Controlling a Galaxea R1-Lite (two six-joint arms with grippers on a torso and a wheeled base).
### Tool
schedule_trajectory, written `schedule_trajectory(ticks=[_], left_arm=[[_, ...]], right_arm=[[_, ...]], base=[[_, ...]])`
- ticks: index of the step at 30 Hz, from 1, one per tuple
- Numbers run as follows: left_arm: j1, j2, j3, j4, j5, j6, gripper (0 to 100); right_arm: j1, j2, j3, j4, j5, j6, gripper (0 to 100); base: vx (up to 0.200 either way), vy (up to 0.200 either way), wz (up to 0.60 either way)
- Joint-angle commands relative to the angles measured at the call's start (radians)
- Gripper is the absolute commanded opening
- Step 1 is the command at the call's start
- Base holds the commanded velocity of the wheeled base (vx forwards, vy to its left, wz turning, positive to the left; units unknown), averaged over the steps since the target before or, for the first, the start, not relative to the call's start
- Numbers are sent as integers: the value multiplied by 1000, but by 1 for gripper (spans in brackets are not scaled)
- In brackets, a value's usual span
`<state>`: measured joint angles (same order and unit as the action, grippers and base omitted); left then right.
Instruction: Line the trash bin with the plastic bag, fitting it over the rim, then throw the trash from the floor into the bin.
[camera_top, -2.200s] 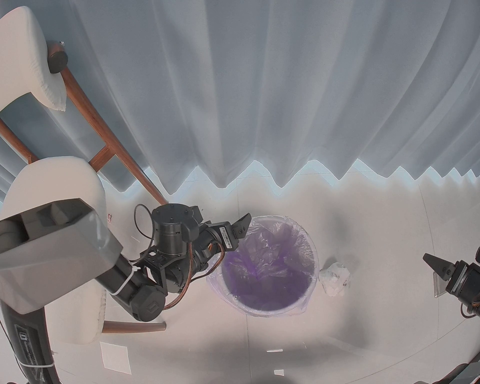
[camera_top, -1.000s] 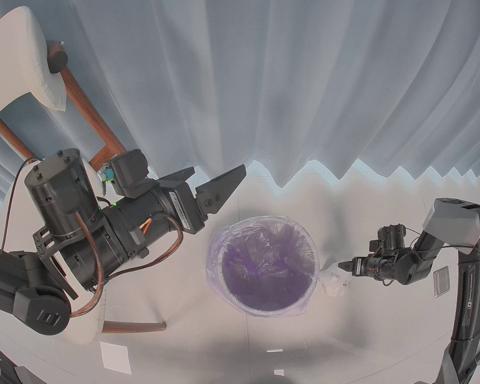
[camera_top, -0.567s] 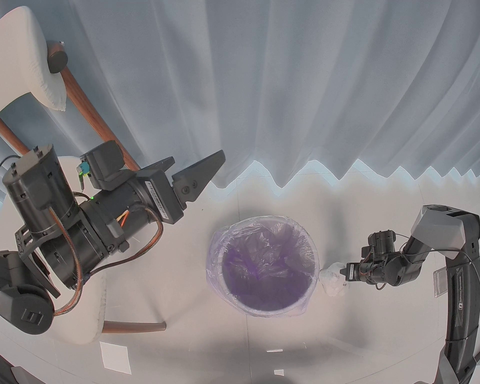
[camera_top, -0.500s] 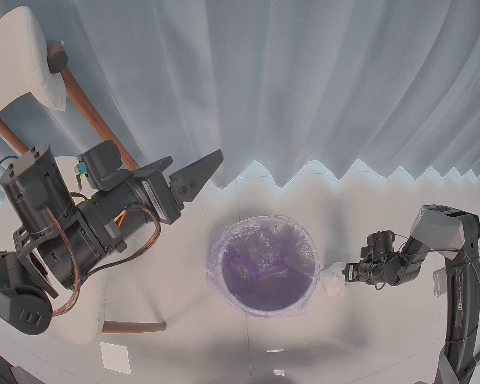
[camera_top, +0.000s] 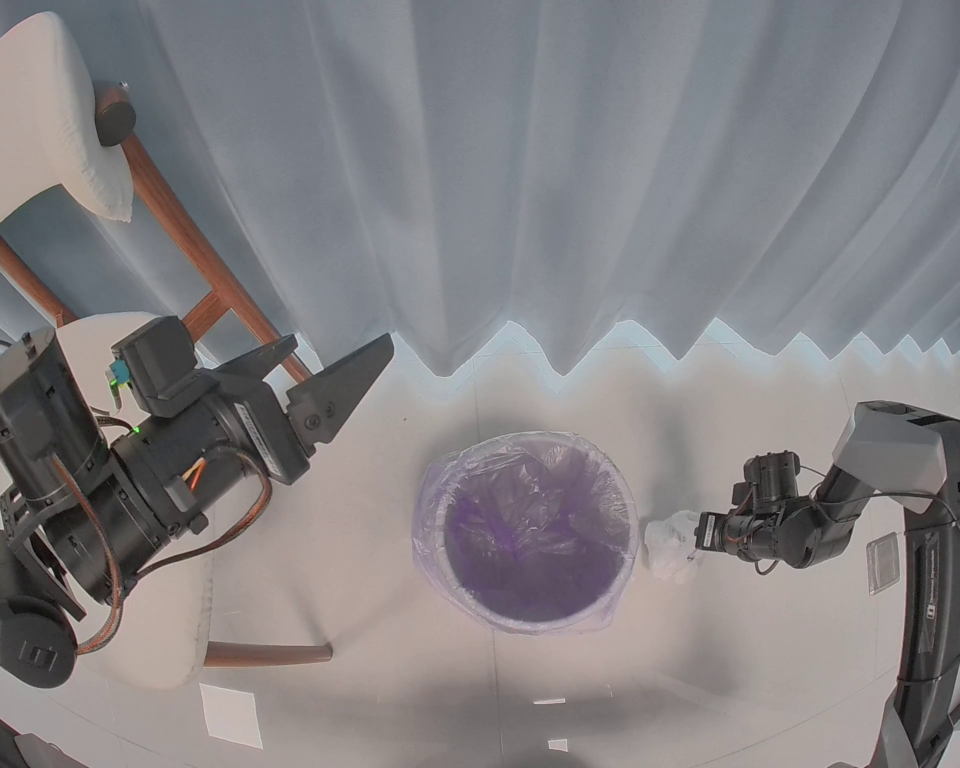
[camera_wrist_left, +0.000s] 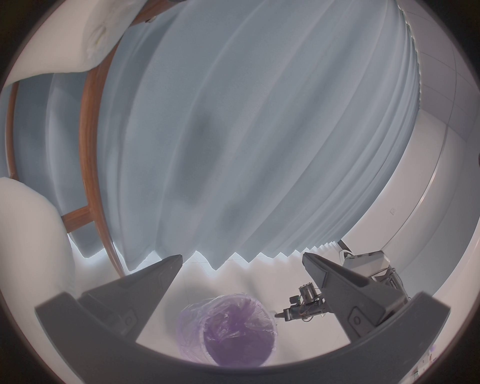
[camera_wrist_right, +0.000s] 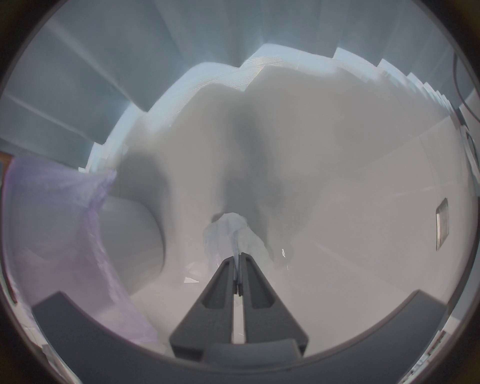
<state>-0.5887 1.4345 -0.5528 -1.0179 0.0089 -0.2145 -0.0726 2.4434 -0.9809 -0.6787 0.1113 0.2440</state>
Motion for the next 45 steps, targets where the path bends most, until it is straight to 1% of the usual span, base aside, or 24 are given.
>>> schedule_trajectory(ticks=[1,4,6,7,8,12,13,15,16,17,19,22,23,24,28,31,33,34,37,39,40,41,44,45], left_arm=[[23,-29,4,-1,0,0,100],[40,-26,2,-1,2,1,100],[53,-31,30,-1,2,3,100],[55,-32,39,-2,2,3,100],[60,-43,65,-7,2,3,100],[78,-78,88,-13,2,3,100],[107,-101,106,-13,2,1,100],[145,-129,128,-13,0,1,100],[145,-129,128,-13,0,1,100],[202,-169,168,-11,0,1,100],[253,-233,232,-10,-3,10,100],[379,-368,332,-1,-9,46,100],[379,-368,332,-1,-9,46,100],[471,-467,390,2,-3,47,100],[540,-648,498,50,17,70,100],[541,-833,539,219,42,129,100],[543,-913,536,317,45,130,100],[546,-1005,530,453,45,133,100],[546,-1189,534,696,34,161,100],[544,-1258,540,771,29,185,100],[541,-1364,553,901,17,231,100],[553,-1393,553,980,13,247,100],[587,-1421,550,1038,-6,247,100],[590,-1434,544,1032,-40,227,100]], right_arm=[[-36,-241,148,-27,-1,66,0],[-56,-458,241,-27,18,109,0],[-30,-612,289,-25,30,204,0],[-21,-644,294,-21,30,221,0],[17,-756,300,-7,30,267,0],[82,-916,303,44,28,282,0],[183,-1029,307,102,27,287,0],[275,-1090,323,137,27,294,0],[275,-1090,323,137,27,294,0],[361,-1113,363,139,22,285,0],[421,-1112,386,136,15,258,0],[485,-1094,409,142,11,205,0],[485,-1094,409,142,11,205,0],[527,-1054,427,136,11,179,0],[588,-965,462,133,13,161,0],[602,-837,450,79,11,127,0],[602,-778,445,25,11,110,0],[600,-702,444,-62,11,95,0],[596,-600,450,-223,11,87,0],[594,-573,444,-254,11,86,0],[591,-546,435,-265,11,80,0],[586,-531,426,-265,11,78,0],[580,-503,421,-268,11,77,0],[579,-465,409,-277,10,77,0]], base=[[0,0,0],[0,0,0],[0,0,0],[0,0,0],[0,0,0],[0,0,0],[0,0,0],[0,0,0],[0,0,0],[0,0,0],[0,0,0],[0,0,0],[0,0,0],[0,0,0],[0,0,0],[0,0,0],[0,0,0],[0,0,0],[0,0,0],[0,0,0],[0,0,0],[0,0,0],[0,0,0],[0,0,0]])
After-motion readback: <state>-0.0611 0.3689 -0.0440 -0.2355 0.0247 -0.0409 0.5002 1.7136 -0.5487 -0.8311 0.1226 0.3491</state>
